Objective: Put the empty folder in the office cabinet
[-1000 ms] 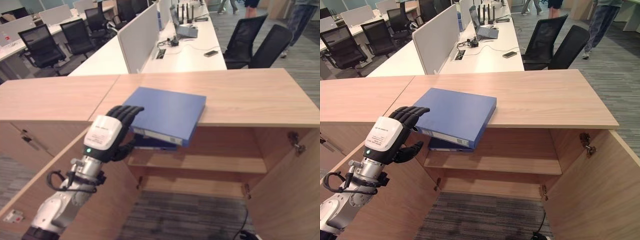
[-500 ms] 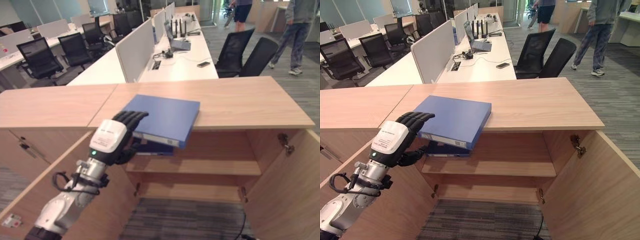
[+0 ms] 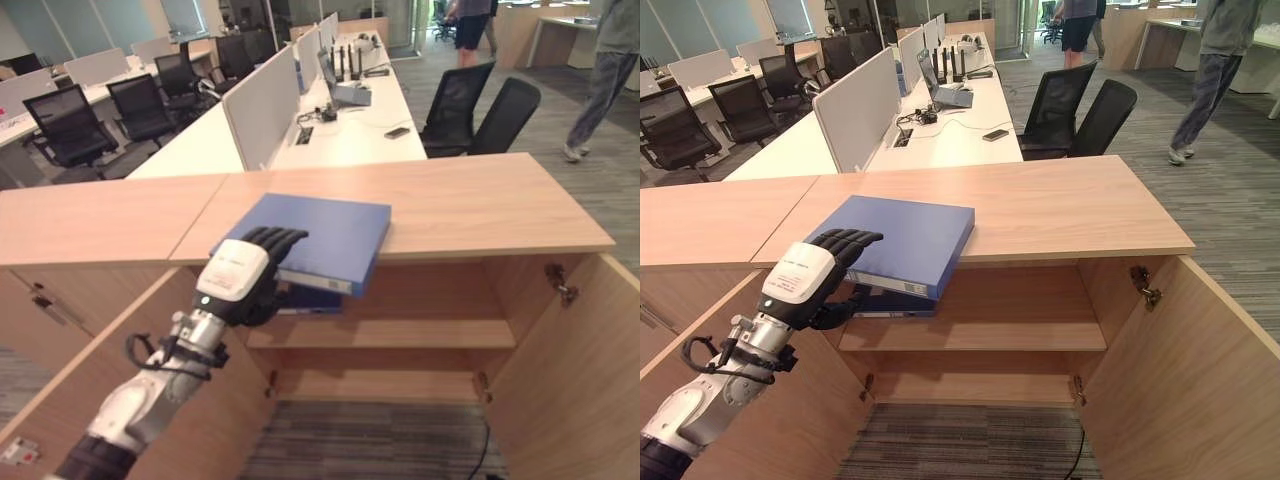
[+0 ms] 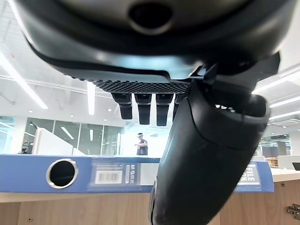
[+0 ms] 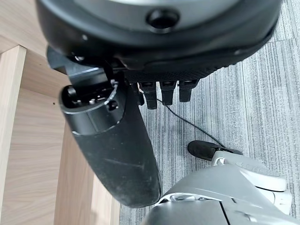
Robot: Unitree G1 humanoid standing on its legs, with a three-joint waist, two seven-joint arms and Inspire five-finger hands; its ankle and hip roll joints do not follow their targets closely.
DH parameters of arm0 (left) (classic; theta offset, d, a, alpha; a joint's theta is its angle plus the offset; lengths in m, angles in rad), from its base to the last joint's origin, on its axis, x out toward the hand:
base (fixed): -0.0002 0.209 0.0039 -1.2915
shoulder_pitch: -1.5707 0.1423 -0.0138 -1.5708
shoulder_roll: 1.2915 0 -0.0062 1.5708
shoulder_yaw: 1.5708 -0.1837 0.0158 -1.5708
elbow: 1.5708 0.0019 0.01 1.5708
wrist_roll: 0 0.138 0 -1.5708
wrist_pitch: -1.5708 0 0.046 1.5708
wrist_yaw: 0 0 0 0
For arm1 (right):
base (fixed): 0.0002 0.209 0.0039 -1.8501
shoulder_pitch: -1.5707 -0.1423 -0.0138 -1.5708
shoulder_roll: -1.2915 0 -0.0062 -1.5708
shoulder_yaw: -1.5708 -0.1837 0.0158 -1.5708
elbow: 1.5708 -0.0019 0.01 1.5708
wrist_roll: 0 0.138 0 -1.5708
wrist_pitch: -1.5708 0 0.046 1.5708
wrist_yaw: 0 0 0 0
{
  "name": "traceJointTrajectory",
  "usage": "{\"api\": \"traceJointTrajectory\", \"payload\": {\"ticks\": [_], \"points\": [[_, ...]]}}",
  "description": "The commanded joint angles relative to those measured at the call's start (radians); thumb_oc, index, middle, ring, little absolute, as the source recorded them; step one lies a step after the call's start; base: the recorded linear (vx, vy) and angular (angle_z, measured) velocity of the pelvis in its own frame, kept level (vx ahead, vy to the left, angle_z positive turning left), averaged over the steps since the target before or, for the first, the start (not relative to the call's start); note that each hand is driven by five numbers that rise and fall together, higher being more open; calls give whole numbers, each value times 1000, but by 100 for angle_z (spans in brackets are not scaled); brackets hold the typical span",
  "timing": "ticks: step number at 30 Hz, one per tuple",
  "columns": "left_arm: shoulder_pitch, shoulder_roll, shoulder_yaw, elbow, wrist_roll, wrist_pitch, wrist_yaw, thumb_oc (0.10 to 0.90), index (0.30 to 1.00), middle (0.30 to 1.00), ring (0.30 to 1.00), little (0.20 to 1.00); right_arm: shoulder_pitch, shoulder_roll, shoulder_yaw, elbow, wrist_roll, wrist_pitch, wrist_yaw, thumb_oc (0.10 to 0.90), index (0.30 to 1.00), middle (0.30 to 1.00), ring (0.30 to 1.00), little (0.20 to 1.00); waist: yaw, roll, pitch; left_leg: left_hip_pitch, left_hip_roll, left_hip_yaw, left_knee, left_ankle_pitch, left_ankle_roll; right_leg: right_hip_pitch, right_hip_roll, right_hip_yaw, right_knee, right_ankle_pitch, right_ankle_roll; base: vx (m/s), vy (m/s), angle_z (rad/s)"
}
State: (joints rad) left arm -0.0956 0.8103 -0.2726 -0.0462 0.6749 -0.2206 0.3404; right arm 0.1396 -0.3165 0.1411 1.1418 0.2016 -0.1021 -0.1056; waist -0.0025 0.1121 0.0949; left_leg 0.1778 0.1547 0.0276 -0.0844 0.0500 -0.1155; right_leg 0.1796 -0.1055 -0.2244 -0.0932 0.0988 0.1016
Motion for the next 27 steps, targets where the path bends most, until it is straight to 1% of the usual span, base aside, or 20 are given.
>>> {"api": "traceJointTrajectory", "payload": {"ticks": [1, 5, 11, 27], "points": [[-209, 40, 28, -4, 7, 11, 54, 800, 900, 900, 900, 900, -59, -1, -10, 9, 34, -15, -11, 800, 900, 900, 900, 900, -13, -32, 18, 14, -9, 14, -3, -64, -20, 11, -22, 12, 71, -160, 33, 0, 0, 0], [-263, 49, -10, 26, 27, 19, 56, 800, 900, 900, 900, 900, -57, -4, -12, 11, 38, -15, -11, 800, 900, 900, 900, 900, -21, -31, 16, 17, -8, 17, -3, -66, -20, 13, -22, 15, 70, -162, 34, 0, 0, 0], [-296, 46, -42, 58, 35, 28, 53, 800, 900, 900, 900, 900, -53, -2, -19, 15, 46, -15, -14, 800, 900, 900, 900, 900, -28, -30, 16, 16, -9, 20, -3, -66, -20, 10, -21, 18, 74, -164, 34, 3, 0, -2], [-309, 1, -91, 146, 50, 49, 38, 800, 900, 900, 900, 900, -48, -3, -41, 21, 65, -14, -25, 800, 900, 900, 900, 900, -44, -30, 18, 23, -7, 32, -3, -70, -17, 5, -23, 29, 83, -168, 33, 4, 0, -3]]}}
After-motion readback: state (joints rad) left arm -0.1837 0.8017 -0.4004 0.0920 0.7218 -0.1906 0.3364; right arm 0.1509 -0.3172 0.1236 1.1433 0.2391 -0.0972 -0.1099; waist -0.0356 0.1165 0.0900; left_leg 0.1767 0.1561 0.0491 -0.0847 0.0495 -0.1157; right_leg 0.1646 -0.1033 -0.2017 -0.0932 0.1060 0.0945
